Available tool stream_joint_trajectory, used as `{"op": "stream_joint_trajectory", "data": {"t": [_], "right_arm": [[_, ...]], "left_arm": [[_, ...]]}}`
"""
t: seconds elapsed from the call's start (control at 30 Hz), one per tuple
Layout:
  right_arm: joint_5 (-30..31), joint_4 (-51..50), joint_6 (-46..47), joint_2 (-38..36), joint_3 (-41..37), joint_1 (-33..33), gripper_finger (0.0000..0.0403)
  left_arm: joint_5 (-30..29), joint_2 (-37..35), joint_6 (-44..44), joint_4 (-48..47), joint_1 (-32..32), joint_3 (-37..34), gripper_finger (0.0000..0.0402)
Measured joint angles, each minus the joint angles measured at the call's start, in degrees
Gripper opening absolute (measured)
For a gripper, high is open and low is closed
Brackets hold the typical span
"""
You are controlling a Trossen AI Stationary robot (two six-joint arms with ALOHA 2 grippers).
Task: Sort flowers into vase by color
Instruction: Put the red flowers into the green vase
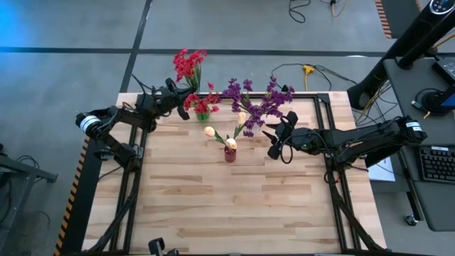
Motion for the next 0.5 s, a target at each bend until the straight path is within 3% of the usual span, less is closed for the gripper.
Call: {"op": "stream_joint_trajectory", "data": {"t": [0.5], "right_arm": [[0.0, 0.0, 0.0, 0.0, 0.0, 0.0, 0.0128]], "left_arm": [[0.0, 0.0, 0.0, -0.5, -0.1, 0.0, 0.0000]]}}
